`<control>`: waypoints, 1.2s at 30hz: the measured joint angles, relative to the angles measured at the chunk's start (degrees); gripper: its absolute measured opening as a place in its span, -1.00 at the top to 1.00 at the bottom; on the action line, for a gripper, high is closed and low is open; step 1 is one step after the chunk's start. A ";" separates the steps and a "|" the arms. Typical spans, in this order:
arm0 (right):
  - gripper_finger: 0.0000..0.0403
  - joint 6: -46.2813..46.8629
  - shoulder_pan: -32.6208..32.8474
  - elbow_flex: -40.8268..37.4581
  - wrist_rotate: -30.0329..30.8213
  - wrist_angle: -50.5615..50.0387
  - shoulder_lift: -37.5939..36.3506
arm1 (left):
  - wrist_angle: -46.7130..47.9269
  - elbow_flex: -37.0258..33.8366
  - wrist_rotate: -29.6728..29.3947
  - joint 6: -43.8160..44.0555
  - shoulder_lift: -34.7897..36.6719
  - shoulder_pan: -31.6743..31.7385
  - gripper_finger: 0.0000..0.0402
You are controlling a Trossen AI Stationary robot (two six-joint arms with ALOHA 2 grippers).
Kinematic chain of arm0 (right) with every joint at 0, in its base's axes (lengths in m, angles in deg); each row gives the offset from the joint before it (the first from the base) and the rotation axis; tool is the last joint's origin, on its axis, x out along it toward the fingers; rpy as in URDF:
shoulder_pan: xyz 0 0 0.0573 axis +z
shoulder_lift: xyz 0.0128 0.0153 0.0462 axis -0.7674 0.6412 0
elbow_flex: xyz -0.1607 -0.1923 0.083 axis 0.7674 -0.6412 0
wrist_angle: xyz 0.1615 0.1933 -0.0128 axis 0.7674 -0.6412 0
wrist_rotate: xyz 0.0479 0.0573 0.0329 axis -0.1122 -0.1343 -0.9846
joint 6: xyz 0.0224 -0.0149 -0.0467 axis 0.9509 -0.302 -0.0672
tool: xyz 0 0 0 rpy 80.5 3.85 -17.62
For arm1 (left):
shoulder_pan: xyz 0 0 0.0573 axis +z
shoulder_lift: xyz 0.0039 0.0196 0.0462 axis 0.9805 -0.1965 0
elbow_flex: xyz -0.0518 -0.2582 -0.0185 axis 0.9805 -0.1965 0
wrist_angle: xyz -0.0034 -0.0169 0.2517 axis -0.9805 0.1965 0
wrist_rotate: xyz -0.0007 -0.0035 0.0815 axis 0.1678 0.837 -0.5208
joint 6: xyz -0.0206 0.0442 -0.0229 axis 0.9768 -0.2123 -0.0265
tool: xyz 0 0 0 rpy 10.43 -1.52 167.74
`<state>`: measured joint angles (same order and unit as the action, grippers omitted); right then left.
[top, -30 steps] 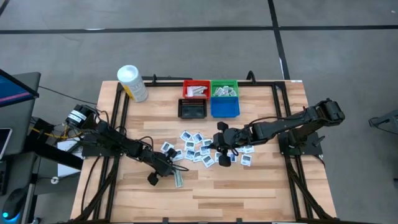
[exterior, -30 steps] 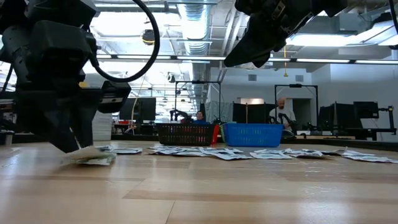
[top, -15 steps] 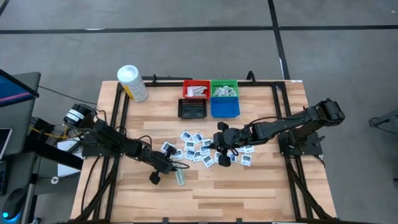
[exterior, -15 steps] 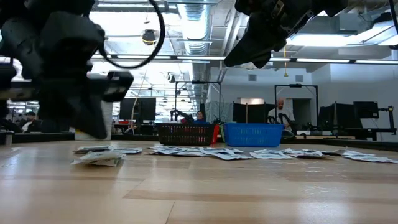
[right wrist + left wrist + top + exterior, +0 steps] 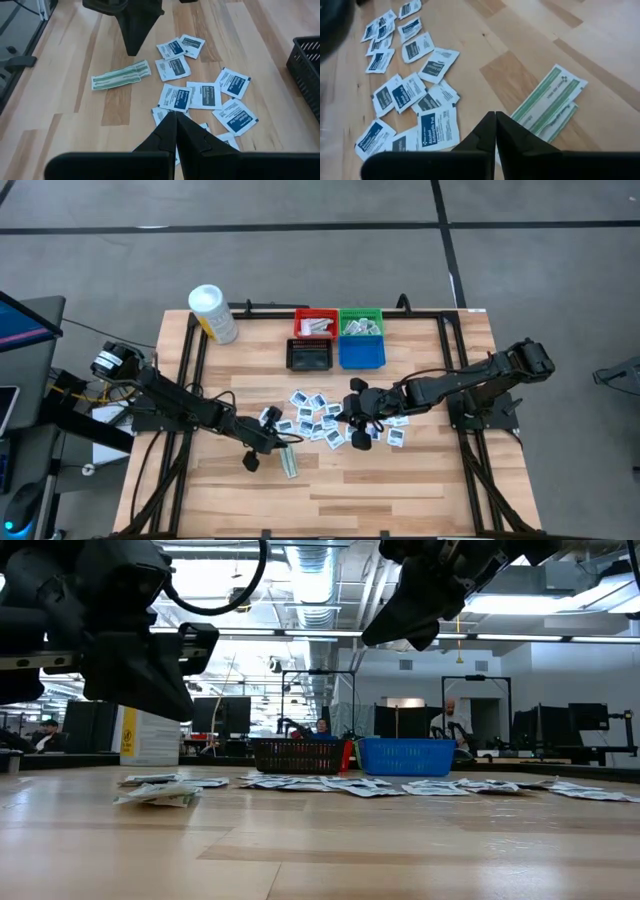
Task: Pick & Place First Aid Supplies
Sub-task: Put the bandage into the red basket
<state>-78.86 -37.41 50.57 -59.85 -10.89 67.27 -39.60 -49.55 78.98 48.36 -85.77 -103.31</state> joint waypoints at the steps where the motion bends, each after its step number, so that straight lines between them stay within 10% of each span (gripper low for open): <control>1: 1.00 0.70 0.02 0.00 0.00 0.00 0.00 | 0.04 0.00 -0.06 -0.06 0.00 0.00 0.93; 22: 1.00 4.31 1.25 0.00 1.80 -0.02 0.00 | 0.26 -0.13 3.32 1.50 0.00 7.49 0.37; 36: 1.00 6.72 4.09 0.00 3.05 -0.04 0.00 | 0.51 -0.13 3.32 12.50 0.00 10.82 0.37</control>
<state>-72.14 -33.32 50.57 -56.81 -10.94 67.27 -39.09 -49.68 82.31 60.86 -85.77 -92.49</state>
